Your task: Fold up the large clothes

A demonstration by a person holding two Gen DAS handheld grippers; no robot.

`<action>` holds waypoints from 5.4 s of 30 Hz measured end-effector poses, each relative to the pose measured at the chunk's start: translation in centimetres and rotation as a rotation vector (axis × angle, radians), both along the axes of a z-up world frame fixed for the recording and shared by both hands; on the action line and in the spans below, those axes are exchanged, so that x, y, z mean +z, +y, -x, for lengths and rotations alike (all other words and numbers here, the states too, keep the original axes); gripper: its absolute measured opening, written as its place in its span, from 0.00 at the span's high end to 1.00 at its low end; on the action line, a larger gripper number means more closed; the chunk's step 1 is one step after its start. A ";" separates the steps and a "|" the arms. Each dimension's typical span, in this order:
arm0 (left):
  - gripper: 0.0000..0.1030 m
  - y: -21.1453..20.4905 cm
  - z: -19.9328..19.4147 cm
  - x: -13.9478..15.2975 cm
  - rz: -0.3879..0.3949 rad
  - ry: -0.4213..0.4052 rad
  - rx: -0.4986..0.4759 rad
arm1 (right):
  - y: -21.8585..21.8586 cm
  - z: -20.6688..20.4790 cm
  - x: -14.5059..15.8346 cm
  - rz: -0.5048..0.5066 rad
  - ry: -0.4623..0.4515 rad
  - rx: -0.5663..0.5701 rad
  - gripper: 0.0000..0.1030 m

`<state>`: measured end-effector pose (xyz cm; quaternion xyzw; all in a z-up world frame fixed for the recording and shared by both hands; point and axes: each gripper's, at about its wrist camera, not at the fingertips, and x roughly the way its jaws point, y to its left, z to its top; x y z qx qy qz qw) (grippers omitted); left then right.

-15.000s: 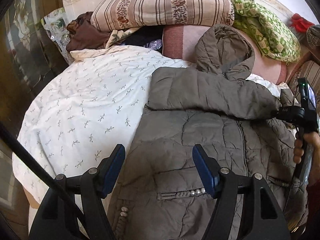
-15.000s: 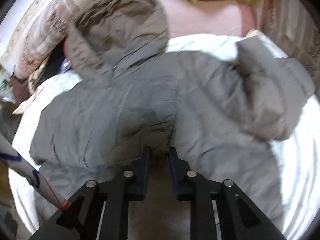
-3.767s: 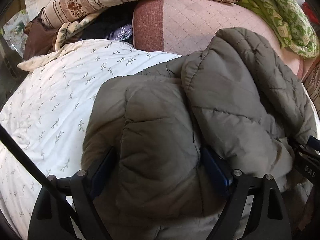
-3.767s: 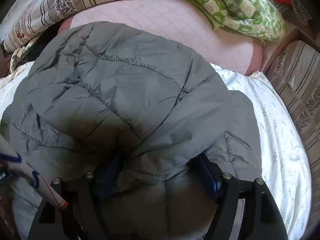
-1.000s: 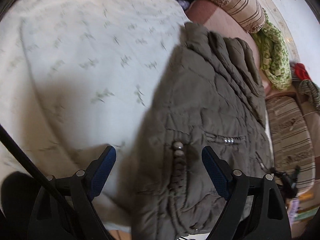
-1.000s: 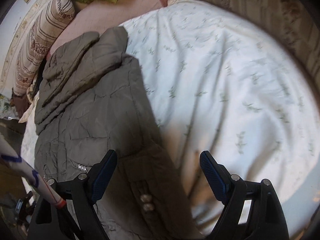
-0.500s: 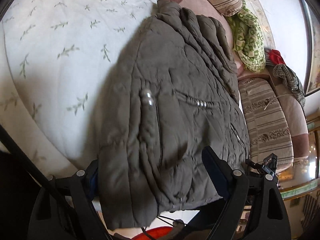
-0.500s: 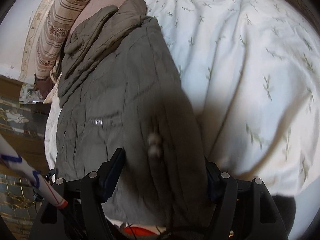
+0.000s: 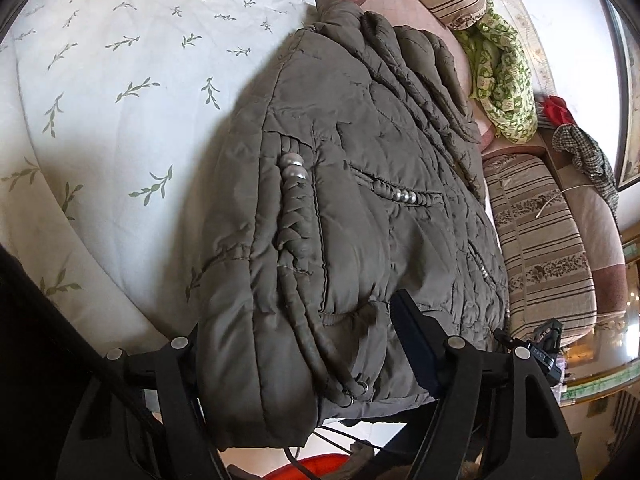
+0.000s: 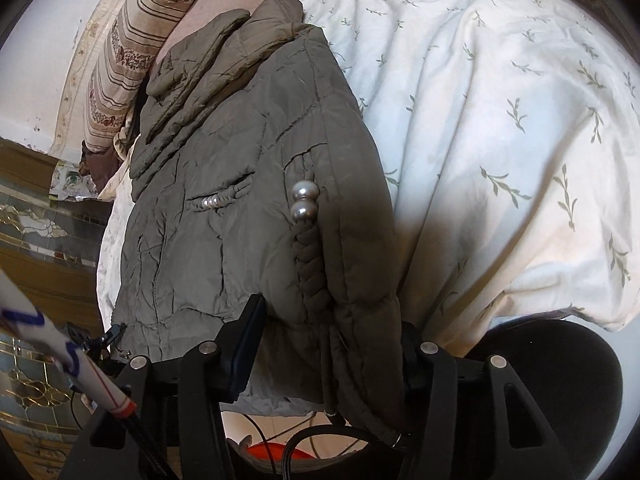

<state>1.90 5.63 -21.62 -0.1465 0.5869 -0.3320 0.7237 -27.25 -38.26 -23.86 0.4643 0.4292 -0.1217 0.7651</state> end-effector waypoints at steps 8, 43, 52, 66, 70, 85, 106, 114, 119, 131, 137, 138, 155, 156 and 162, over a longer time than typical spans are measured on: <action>0.80 -0.6 0.6 3.9 -0.057 -0.094 0.009 | 0.8 -0.3 0.9 0.050 0.029 0.027 0.67; 0.82 -20.8 -22.5 22.9 -0.203 -0.461 0.090 | -14.2 -19.7 19.1 0.204 -0.247 -0.097 0.83; 0.82 -28.2 -33.2 16.9 -0.367 -0.406 0.169 | -21.6 -31.1 16.2 0.189 -0.126 -0.183 0.83; 0.79 -31.7 -38.1 9.1 -0.443 -0.333 0.192 | -25.7 -39.3 6.8 0.163 -0.014 -0.203 0.82; 0.70 -29.7 -36.0 12.6 -0.330 -0.377 0.199 | -25.8 -38.3 8.0 0.136 -0.045 -0.231 0.79; 0.25 -29.2 -28.9 19.0 -0.297 -0.519 0.156 | -22.8 -32.6 16.4 0.328 -0.171 -0.321 0.09; 0.09 -41.6 -33.1 5.1 -0.425 -0.473 -0.005 | -15.9 -49.8 5.9 0.594 0.024 0.129 0.14; 0.06 -42.0 -33.3 4.2 -0.430 -0.506 0.015 | -16.5 -49.9 4.6 0.574 -0.017 0.111 0.11; 0.06 -42.3 -33.3 4.5 -0.465 -0.502 0.010 | -16.1 -50.0 4.4 0.590 -0.015 0.102 0.11; 0.10 -33.0 -27.4 12.8 -0.496 -0.651 0.059 | -14.5 -44.3 10.2 0.556 -0.022 0.029 0.13; 0.08 -25.6 -28.8 6.6 -0.550 -0.450 0.171 | -14.5 -36.4 7.9 0.637 0.051 -0.043 0.13; 0.09 -24.6 -29.4 5.5 -0.492 -0.390 0.193 | -14.8 -35.9 7.0 0.636 0.069 -0.045 0.13; 0.09 -16.7 -18.3 13.5 -0.441 -0.500 0.186 | -10.6 -26.6 9.9 0.648 0.051 -0.090 0.08; 0.09 -15.8 -17.3 13.7 -0.423 -0.493 0.190 | -10.2 -25.2 9.9 0.634 0.050 -0.091 0.08; 0.09 -9.7 -10.6 15.0 -0.350 -0.456 0.262 | -5.9 -17.0 9.6 0.538 0.031 -0.110 0.08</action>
